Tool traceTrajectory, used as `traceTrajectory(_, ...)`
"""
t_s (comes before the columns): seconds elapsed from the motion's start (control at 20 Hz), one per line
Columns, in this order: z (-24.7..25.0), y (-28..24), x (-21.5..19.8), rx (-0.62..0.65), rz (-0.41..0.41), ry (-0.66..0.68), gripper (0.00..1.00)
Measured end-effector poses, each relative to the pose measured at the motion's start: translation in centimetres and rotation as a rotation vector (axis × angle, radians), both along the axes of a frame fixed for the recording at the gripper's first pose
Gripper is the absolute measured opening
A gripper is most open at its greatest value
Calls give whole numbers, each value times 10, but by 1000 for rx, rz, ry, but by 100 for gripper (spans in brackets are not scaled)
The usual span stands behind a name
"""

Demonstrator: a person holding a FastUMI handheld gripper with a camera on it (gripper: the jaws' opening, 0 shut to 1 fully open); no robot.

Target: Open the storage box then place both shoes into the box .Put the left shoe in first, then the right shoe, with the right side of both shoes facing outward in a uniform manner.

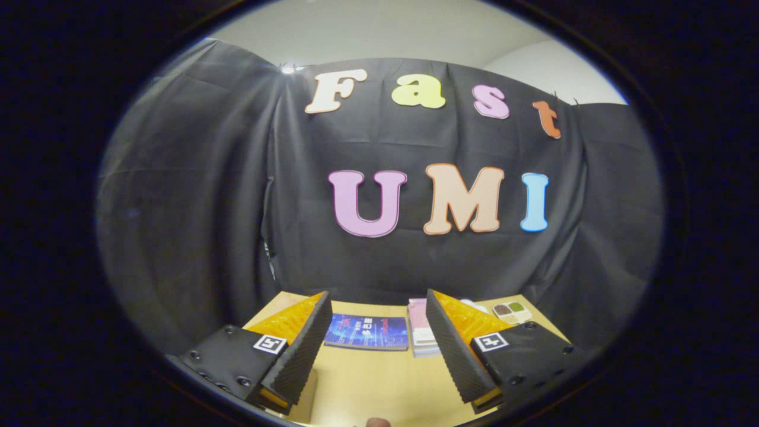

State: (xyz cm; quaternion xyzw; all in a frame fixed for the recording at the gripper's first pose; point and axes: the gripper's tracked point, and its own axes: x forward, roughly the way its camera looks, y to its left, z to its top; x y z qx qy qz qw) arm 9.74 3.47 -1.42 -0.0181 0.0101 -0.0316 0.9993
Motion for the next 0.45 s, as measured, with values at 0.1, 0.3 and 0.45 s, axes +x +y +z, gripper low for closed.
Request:
traceTrajectory(0.1, 8, -9, -3, -28, 11, -19, 99)
traceTrajectory(0.3, 11, -22, -9, -44, 29, -27, 99)
traceTrajectory(0.45, 10, -31, -16, -48, 40, -26, 99)
